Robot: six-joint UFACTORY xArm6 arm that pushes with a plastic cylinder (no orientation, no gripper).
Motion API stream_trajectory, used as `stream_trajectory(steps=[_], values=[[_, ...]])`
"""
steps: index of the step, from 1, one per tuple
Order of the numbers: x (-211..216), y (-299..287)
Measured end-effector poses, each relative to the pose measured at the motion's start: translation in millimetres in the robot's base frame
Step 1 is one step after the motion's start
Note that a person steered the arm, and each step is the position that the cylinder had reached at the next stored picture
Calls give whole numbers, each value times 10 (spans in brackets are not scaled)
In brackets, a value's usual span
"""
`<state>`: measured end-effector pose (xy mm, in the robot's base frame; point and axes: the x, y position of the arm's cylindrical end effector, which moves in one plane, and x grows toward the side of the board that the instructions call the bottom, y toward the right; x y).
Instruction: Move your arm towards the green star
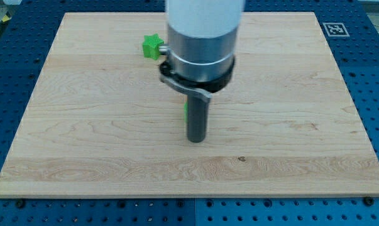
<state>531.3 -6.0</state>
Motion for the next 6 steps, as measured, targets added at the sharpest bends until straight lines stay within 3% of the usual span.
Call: stream_trajectory(steps=[2,6], values=[[-422,-654],[-1516,-575]])
